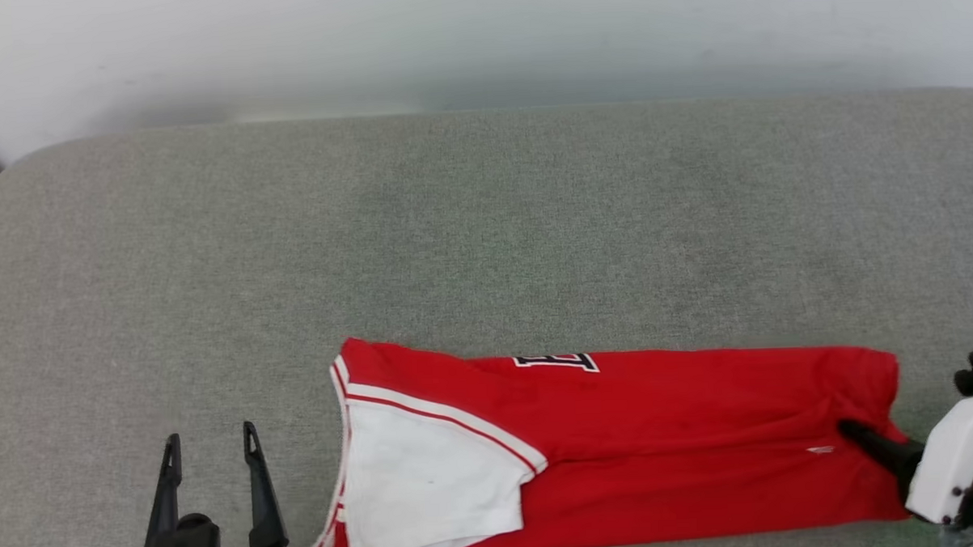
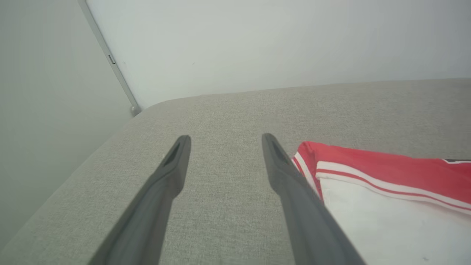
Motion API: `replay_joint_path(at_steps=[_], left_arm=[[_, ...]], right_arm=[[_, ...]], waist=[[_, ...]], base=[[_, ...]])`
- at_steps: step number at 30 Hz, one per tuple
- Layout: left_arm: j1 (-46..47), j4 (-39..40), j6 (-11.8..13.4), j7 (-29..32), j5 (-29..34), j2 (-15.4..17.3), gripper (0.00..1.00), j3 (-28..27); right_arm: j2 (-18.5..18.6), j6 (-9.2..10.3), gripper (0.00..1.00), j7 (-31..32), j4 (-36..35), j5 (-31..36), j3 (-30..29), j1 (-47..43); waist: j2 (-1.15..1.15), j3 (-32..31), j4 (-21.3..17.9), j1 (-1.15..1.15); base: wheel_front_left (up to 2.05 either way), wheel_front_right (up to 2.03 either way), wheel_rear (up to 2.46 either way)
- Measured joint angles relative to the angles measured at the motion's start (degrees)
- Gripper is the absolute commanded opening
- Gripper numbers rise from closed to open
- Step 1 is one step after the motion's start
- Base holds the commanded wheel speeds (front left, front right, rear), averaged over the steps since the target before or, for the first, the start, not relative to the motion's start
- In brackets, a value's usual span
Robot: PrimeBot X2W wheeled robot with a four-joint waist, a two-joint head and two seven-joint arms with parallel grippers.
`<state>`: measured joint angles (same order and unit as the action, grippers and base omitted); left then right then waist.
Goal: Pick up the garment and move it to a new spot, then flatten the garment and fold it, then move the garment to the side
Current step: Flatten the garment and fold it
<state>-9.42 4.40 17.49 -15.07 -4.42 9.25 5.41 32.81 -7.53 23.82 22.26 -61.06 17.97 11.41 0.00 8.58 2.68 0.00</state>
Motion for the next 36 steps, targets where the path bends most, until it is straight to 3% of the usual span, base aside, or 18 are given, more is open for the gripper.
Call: replay_joint_path(at_steps=[10, 14, 18, 22, 26, 31, 36], left_arm=[[-1.5, -1.9, -2.6, 0.0, 2.2, -1.8, 1.00, -1.2], [-1.6, -2.7, -3.9, 0.0, 2.4, -2.1, 1.00, -1.7], [-1.6, -2.9, -4.9, 0.0, 2.8, -2.3, 1.00, -2.1], [-1.6, -3.0, -5.4, 0.0, 3.3, -2.4, 1.00, -2.4], [-1.4, -3.0, -5.7, 0.0, 3.3, -2.6, 1.00, -2.6], [-0.2, -3.0, -6.1, 0.0, 3.9, -2.7, 1.00, -2.4], [1.7, -3.1, -6.3, 0.0, 4.1, -2.9, 1.00, -2.0]], right_arm=[[8.4, 0.02, 0.00, 4.5, 1.9, 3.7, -3.3, -0.2], [8.3, 0.03, 0.00, 7.6, -0.1, 2.0, -4.3, -0.6], [8.3, 0.03, 0.00, 11.0, -6.5, 1.3, -3.4, -1.4], [5.5, 0.03, 0.00, 14.4, -15.7, -1.4, -1.9, -2.2], [3.9, 0.03, 0.00, 17.0, -22.5, -0.1, 0.9, -1.5], [0.5, 0.03, 0.00, 19.8, -25.7, 4.1, 7.2, 4.5], [-3.9, 0.03, 0.00, 21.7, -24.2, 9.1, 16.4, 12.6]], waist=[[0.00, -2.7, 0.2, 0.00], [0.00, -3.3, 0.2, 0.00], [0.00, -3.7, 0.2, 0.00], [0.00, -3.7, 0.3, 0.00], [0.00, -3.2, 0.5, 0.00], [0.00, -2.0, 1.0, 0.00], [0.00, -0.3, 1.6, 0.00]], base=[[0.00, 0.00, 0.00], [0.00, 0.00, 0.00], [0.00, 0.00, 0.00], [0.00, 0.00, 0.00], [0.00, 0.00, 0.00], [0.00, 0.00, 0.00], [0.00, 0.00, 0.00]])
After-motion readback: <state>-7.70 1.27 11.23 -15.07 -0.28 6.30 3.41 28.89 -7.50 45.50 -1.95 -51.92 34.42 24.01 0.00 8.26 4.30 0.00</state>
